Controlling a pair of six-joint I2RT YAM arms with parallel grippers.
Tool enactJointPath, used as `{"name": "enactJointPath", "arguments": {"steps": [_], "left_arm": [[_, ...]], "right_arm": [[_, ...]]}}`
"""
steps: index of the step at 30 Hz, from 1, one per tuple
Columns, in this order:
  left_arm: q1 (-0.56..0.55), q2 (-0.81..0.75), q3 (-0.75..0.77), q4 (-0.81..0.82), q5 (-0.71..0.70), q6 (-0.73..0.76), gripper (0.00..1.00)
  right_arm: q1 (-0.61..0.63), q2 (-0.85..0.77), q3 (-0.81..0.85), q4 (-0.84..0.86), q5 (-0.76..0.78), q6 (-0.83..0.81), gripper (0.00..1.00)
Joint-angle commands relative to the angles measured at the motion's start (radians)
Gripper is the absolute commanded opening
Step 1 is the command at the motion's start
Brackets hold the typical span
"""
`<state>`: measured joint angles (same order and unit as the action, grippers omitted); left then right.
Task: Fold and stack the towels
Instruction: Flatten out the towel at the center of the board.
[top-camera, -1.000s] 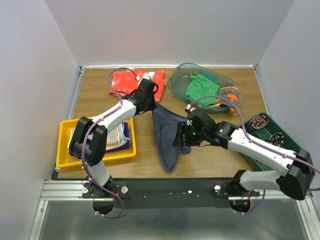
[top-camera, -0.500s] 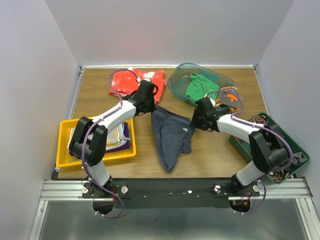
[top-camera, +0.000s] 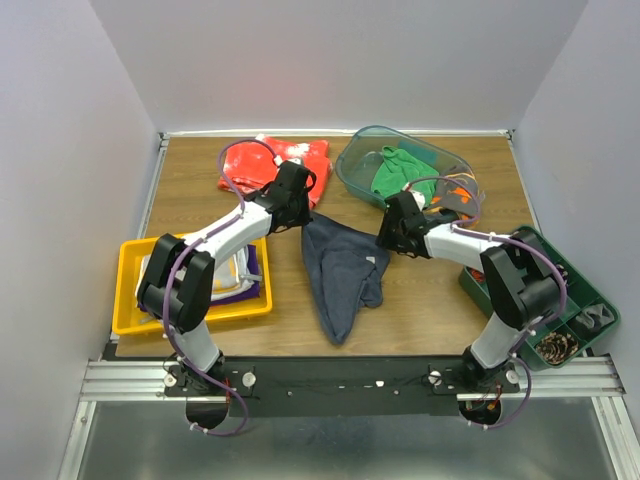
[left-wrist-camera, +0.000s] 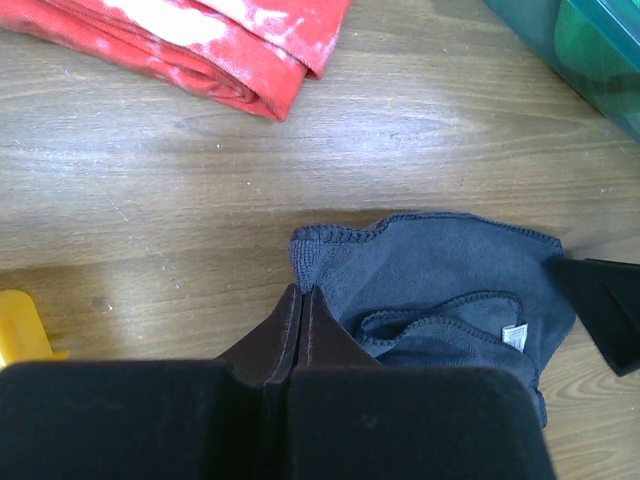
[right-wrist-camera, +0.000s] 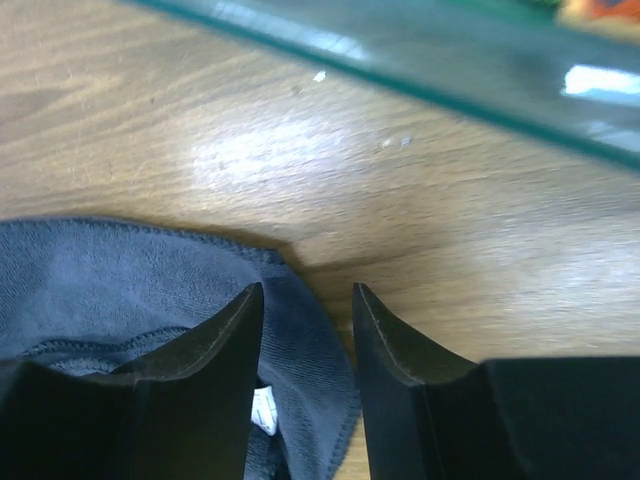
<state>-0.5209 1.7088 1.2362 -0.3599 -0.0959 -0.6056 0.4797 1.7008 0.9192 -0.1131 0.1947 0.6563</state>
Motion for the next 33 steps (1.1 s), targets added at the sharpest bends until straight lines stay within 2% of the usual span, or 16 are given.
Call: {"name": "enactJointPath", "arguments": {"steps": [1, 4, 6, 7, 8, 10, 14, 20, 27, 33], "left_arm": [[0.001, -0.04, -0.018, 0.007, 0.019, 0.018, 0.0], [0.001, -0.046, -0.027, 0.009, 0.021, 0.018, 0.0], [-0.001, -0.057, -0.032, 0.006, 0.025, 0.02, 0.0], [-0.004, -0.066, -0.038, 0.004, 0.027, 0.027, 0.0], [-0.005, -0.075, -0.04, 0.003, 0.022, 0.032, 0.0], [-0.011, -0.121, -0.046, -0.014, 0.006, 0.049, 0.0], [-0.016, -0.237, -0.037, -0.059, -0.044, 0.13, 0.0], [-0.024, -0.451, -0.003, -0.096, -0.021, 0.248, 0.0], [-0.027, -0.627, 0.146, -0.116, 0.128, 0.351, 0.0], [-0.03, -0.657, 0.345, -0.186, 0.277, 0.375, 0.0]], "right_arm": [[0.052, 0.049, -0.016, 0.02, 0.031, 0.019, 0.47], [0.08, 0.043, -0.028, 0.018, 0.072, 0.029, 0.41], [0.08, 0.054, -0.014, -0.022, 0.106, 0.034, 0.31], [0.08, 0.048, -0.01, -0.036, 0.118, 0.023, 0.24], [0.08, 0.031, -0.01, -0.052, 0.127, 0.022, 0.13], [0.08, -0.044, 0.01, -0.086, 0.173, 0.006, 0.01], [0.08, -0.216, 0.101, -0.174, 0.232, -0.059, 0.01], [0.079, -0.473, 0.294, -0.243, 0.255, -0.204, 0.01], [0.08, -0.607, 0.509, -0.303, 0.14, -0.307, 0.01], [0.08, -0.681, 0.665, -0.352, 0.057, -0.345, 0.01]]}}
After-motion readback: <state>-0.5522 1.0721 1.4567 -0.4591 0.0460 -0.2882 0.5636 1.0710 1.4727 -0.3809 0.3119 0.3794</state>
